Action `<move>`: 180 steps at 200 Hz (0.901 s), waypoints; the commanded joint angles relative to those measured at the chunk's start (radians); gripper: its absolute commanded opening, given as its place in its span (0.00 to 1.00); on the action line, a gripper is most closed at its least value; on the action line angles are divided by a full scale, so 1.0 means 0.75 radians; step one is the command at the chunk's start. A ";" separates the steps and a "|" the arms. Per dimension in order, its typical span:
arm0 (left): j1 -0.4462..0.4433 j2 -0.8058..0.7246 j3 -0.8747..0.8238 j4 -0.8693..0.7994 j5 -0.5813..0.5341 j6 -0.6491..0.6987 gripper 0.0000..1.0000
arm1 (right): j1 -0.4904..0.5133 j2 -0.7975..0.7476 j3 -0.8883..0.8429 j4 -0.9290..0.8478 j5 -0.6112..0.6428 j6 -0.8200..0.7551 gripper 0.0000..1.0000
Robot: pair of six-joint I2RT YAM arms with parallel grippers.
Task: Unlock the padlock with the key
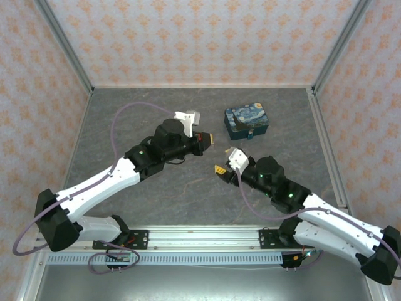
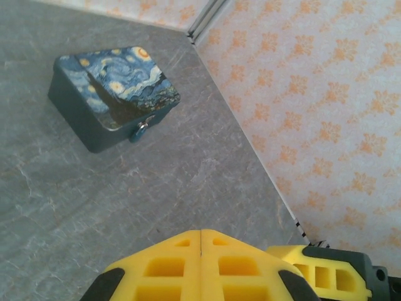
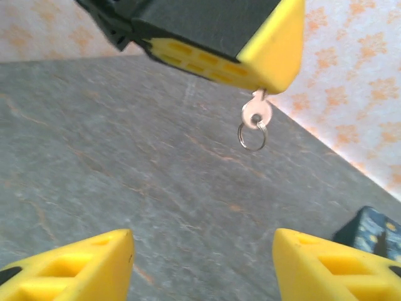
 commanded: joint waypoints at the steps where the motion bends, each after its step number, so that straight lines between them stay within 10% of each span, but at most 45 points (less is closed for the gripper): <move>1: -0.006 -0.047 0.047 -0.019 0.070 0.236 0.00 | -0.042 -0.036 -0.032 0.036 -0.244 0.275 0.61; 52: -0.006 -0.078 0.059 0.045 0.274 0.358 0.00 | -0.348 -0.074 -0.262 0.765 -0.781 0.911 0.64; 180: -0.006 -0.055 0.118 0.085 0.577 0.440 0.00 | -0.470 0.092 -0.176 1.170 -0.967 1.329 0.54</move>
